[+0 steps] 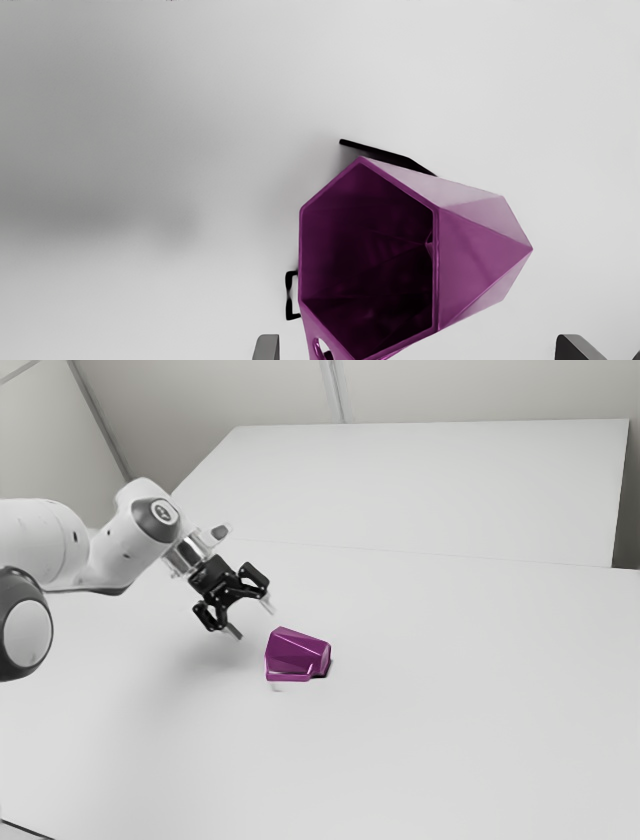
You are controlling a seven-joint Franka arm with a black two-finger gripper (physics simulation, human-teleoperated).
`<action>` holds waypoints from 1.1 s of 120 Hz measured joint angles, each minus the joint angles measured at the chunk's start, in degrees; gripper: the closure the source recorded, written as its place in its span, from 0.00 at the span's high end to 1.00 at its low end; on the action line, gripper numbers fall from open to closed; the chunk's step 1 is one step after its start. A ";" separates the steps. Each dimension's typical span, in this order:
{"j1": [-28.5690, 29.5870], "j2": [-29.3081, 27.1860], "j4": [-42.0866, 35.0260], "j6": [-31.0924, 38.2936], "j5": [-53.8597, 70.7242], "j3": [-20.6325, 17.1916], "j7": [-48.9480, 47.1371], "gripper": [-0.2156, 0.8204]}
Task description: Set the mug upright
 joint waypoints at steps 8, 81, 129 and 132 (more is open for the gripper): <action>-0.02 0.70 0.07 0.40 -1.39 -0.05 0.36 0.79; -0.64 4.45 -1.81 1.39 -16.35 -0.58 1.85 0.79; -1.40 5.98 -1.46 2.13 -21.83 -0.82 2.29 0.53; -1.41 5.98 -1.44 2.19 -21.68 -0.80 2.31 0.47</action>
